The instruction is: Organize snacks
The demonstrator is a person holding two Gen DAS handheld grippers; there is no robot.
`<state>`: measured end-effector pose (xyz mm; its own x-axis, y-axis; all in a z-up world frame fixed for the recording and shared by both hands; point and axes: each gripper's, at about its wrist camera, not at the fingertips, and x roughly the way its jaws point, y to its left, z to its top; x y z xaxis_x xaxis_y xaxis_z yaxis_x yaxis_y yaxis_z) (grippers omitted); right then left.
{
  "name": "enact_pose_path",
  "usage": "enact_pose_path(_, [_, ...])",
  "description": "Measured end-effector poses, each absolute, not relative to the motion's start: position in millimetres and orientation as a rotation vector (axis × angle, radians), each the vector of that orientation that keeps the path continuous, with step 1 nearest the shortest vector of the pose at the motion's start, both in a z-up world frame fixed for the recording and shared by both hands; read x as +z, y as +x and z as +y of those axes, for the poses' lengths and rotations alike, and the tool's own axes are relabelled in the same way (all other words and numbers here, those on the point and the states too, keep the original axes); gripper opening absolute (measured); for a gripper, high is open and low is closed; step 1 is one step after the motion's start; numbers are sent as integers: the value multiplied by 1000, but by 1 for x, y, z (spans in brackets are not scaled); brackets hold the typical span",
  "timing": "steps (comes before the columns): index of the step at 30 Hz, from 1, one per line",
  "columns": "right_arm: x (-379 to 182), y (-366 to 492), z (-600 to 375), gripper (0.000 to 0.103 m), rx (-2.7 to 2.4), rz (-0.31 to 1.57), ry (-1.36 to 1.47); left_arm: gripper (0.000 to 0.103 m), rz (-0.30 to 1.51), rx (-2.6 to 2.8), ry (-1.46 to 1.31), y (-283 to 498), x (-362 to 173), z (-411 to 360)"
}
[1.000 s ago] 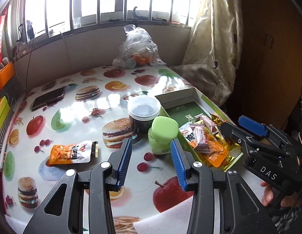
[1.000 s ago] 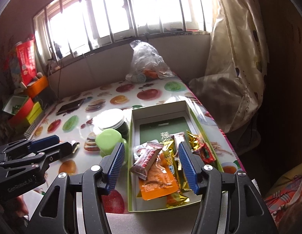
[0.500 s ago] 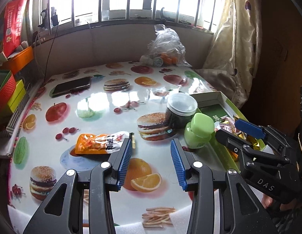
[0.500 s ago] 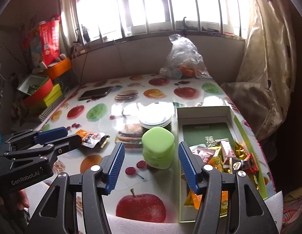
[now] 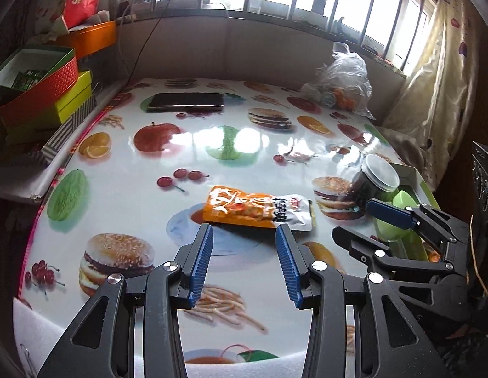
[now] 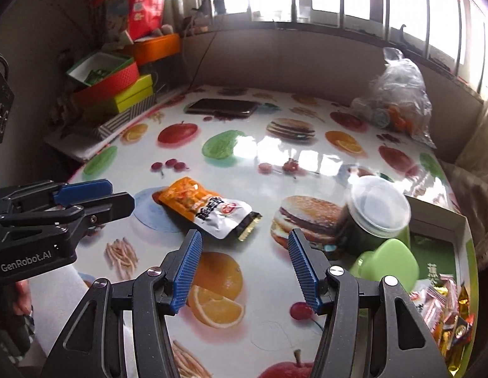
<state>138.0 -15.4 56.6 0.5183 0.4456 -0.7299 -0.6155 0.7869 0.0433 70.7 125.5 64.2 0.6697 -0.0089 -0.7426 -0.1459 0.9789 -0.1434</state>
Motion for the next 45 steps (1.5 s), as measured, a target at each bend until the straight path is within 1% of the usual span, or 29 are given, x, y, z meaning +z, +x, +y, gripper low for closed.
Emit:
enact_pose_path(4, [41, 146, 15, 57, 686, 829, -319, 43, 855, 114, -230, 70, 54, 145])
enact_pose_path(14, [16, 154, 68, 57, 710, 801, -580, 43, 885, 144, -277, 71, 37, 170])
enact_pose_path(16, [10, 156, 72, 59, 690, 799, -624, 43, 886, 140, -281, 72, 36, 171])
enact_pose_path(24, [10, 172, 76, 60, 700, 837, -584, 43, 896, 138, -296, 76, 31, 177])
enact_pose_path(25, [10, 175, 75, 57, 698, 847, -569, 43, 896, 138, -298, 76, 31, 178])
enact_pose_path(26, [10, 178, 74, 52, 687, 854, -557, 43, 896, 137, -301, 76, 30, 178])
enact_pose_path(27, [11, 180, 74, 50, 678, 859, -546, 43, 897, 137, -304, 76, 30, 178])
enact_pose_path(29, [13, 184, 71, 38, 668, 868, -513, 43, 900, 137, -307, 77, 29, 179])
enact_pose_path(32, [15, 185, 69, 35, 669, 872, -479, 43, 904, 134, -308, 78, 27, 179])
enact_pose_path(35, [16, 183, 69, 26, 663, 857, -480, 43, 906, 130, -309, 79, 26, 179])
enact_pose_path(38, [21, 180, 67, 11, 666, 840, -453, 43, 906, 132, -312, 79, 26, 179])
enact_pose_path(40, [23, 179, 66, 8, 662, 837, -441, 43, 907, 134, -312, 79, 25, 180])
enact_pose_path(45, [30, 177, 53, 7, 647, 835, -365, 43, 912, 128, -312, 80, 23, 177])
